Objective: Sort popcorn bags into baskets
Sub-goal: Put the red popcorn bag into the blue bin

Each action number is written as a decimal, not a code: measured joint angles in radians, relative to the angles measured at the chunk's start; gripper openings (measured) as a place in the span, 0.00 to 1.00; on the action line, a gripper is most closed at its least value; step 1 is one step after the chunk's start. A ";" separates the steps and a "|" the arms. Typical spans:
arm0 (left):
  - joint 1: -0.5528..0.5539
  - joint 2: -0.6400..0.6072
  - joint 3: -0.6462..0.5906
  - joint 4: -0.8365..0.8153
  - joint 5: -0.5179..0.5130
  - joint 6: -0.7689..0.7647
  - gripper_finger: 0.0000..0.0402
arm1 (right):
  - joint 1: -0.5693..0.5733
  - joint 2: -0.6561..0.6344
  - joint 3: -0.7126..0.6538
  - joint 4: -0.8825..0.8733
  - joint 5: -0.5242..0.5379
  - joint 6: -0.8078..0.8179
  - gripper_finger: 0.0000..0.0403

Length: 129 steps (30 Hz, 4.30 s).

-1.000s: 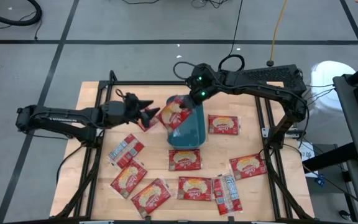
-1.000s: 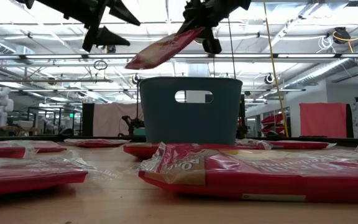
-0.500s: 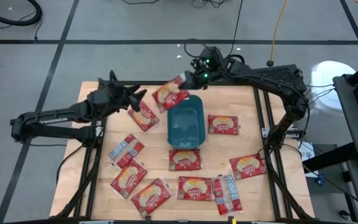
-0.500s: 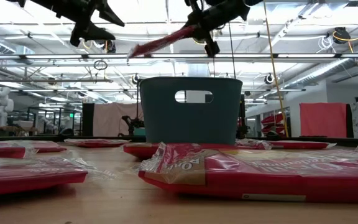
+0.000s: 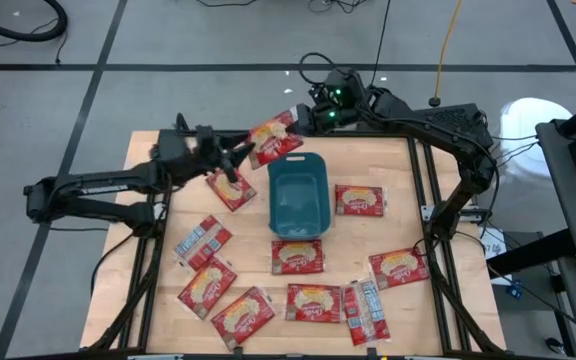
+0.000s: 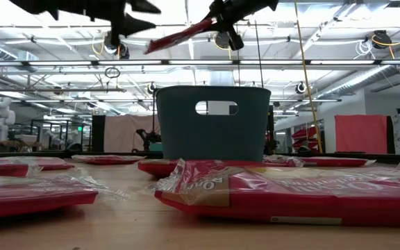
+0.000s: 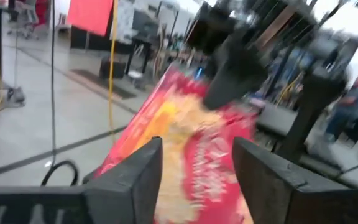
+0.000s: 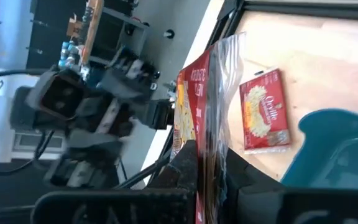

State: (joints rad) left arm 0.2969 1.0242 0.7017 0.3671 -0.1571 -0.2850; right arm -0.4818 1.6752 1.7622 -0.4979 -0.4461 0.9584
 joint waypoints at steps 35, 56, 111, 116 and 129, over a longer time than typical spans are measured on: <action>0.016 -0.112 -0.001 -0.419 0.036 -0.187 0.30 | -0.013 -0.095 -0.201 0.021 0.176 0.010 0.03; -0.051 -0.107 -0.001 -0.426 0.034 -0.211 0.30 | 0.126 -0.115 -0.070 -0.481 0.447 -0.035 0.02; -0.051 0.182 -0.001 -0.247 0.032 -0.158 0.30 | 0.150 -0.040 -0.291 -0.370 0.681 -0.065 0.03; -0.051 0.241 -0.001 -0.223 0.093 -0.141 0.30 | 0.150 -0.037 -0.291 -0.385 0.684 -0.105 0.03; -0.051 0.254 -0.001 -0.161 0.105 -0.121 0.30 | 0.150 -0.001 -0.290 -0.413 0.685 -0.080 0.03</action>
State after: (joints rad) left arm 0.2462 1.2781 0.7010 0.2059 -0.0517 -0.4059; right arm -0.3317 1.6746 1.4723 -0.9106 0.2388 0.8789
